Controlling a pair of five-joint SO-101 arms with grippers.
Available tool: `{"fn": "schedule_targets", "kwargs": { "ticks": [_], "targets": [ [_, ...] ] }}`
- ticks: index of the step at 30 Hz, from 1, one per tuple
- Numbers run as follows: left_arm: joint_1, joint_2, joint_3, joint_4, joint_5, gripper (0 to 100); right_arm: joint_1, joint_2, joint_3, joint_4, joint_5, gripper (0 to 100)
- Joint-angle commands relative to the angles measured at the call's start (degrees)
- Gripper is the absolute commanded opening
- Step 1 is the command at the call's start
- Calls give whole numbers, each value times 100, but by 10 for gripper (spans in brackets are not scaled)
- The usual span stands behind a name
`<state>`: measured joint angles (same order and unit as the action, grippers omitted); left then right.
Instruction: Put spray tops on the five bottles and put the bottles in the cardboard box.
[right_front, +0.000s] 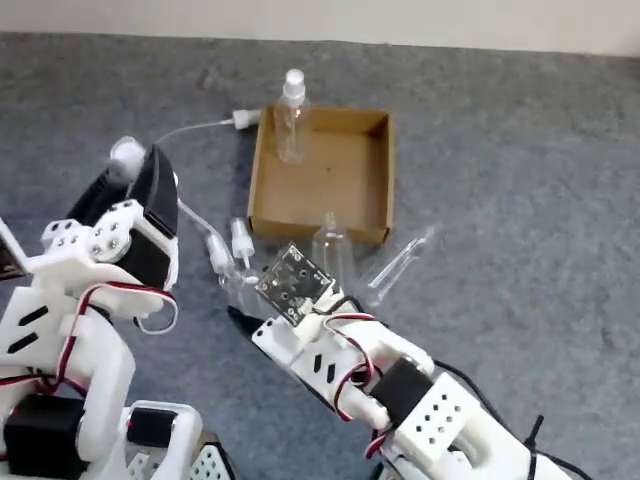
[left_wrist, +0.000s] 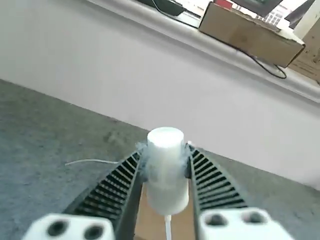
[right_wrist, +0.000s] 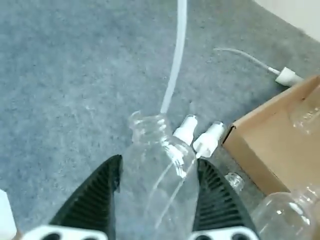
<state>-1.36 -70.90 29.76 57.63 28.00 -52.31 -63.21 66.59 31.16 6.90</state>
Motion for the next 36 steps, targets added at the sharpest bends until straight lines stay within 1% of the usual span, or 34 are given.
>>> {"fn": "schedule_targets", "kwargs": {
  "ticks": [1,3,8,14,19,25,30,36],
  "targets": [
    [110,48,-22,193,-26,4,-22,-136,-57,-145,-53,4],
    [110,40,-22,299,-132,4,-22,-154,-66,-145,-53,4],
    [110,40,-57,360,-141,4,-22,-145,-66,-145,-53,4],
    [119,31,-215,369,-141,4,207,-136,-75,-145,-53,4],
    [391,31,-321,325,-132,4,189,-136,-48,-145,-53,4],
    [418,75,-303,202,-141,4,189,-136,-40,-145,-53,4],
    [374,84,-286,35,-158,4,189,-136,-40,-145,-53,4],
    [-110,84,-303,-53,-158,4,189,-136,-40,-145,-53,4]
  ]
}}
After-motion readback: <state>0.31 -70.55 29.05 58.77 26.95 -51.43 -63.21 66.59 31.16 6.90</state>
